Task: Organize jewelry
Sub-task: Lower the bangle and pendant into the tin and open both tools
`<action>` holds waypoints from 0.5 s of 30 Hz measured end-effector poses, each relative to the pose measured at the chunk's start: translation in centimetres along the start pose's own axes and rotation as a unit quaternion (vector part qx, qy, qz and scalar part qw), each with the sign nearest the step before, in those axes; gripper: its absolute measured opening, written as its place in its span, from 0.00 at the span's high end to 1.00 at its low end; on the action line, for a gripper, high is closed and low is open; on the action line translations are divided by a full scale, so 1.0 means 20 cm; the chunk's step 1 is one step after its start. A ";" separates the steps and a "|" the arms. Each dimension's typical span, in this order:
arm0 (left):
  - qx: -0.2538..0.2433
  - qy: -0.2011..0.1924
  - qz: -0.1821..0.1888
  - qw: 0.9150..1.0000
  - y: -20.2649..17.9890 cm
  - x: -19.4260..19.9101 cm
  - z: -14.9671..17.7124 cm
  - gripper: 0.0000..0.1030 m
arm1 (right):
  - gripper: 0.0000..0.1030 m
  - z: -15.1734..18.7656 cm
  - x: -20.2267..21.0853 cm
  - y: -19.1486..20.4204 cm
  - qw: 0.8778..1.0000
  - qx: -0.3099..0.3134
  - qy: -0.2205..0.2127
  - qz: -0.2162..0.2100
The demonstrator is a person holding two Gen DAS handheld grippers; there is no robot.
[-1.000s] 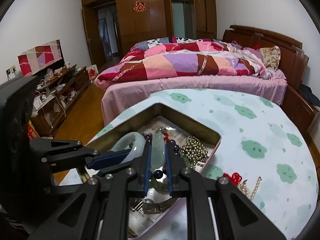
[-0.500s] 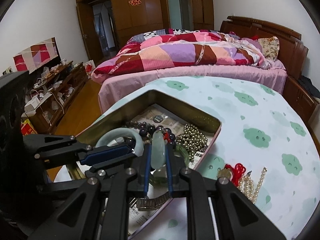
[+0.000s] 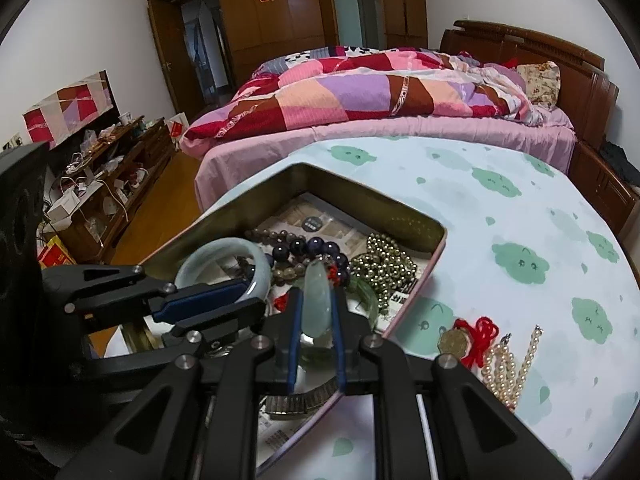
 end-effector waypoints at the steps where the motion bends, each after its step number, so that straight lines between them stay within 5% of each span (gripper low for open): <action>1: -0.003 0.000 -0.002 1.000 0.00 0.00 0.00 0.90 | 0.84 0.00 0.00 0.00 1.000 -0.001 0.002 0.000; 10: -0.009 0.006 -0.013 1.000 -0.01 -0.01 0.00 0.88 | 0.81 0.01 -0.03 -0.02 1.000 -0.007 0.010 -0.001; 15: -0.020 0.006 -0.029 0.999 -0.02 -0.01 0.00 0.75 | 0.78 0.01 -0.03 -0.03 1.000 -0.007 0.007 0.000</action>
Point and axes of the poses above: each gripper's, at about its wrist camera, not at the fingertips, and x roughly against the way its jaws point, y to its left, z to its underside, the point moved 5 cm from there along -x, roughly the way its jaws point, and after that the axes turned 15 degrees about z, right-handed, at the moved point
